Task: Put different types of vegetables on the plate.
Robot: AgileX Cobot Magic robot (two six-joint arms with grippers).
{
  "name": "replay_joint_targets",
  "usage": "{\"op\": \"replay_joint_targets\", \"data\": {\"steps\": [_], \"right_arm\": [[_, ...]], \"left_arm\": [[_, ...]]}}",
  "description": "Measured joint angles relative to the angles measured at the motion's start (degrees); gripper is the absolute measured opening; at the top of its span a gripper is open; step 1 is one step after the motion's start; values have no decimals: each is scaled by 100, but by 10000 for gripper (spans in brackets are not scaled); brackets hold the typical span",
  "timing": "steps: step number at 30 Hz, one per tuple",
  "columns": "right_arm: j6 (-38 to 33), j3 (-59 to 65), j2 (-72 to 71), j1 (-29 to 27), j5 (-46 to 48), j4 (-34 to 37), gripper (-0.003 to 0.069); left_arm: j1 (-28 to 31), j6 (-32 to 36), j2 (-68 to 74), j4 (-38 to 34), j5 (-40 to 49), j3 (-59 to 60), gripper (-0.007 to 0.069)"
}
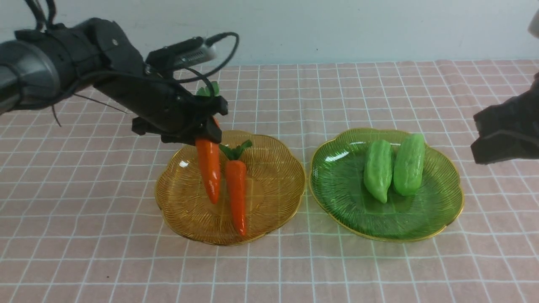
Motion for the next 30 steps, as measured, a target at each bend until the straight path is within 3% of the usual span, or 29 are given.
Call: {"op": "replay_joint_targets", "data": {"steps": [7,14,18,22,27,30], "right_arm": [[0,0,-1053,0,0,-13,-16],[0,15,-2222,0,40,-208,-16],[0,338,-3165,0,45,-422,-16],[0,1133,-4014,0,-44,-496,-16],[-40,2866,-5083,0,-1674,-490,-16],[-208,3828,-5447,0,-3123,-406,-16]], "left_arm": [[-20,0,64,45,-68,0,468],[-20,68,27,83,-41,0,487],[-20,109,-104,185,82,0,410],[-20,115,-271,313,289,0,273],[-20,172,-482,455,465,0,51],[-20,209,-528,474,486,0,13]]}}
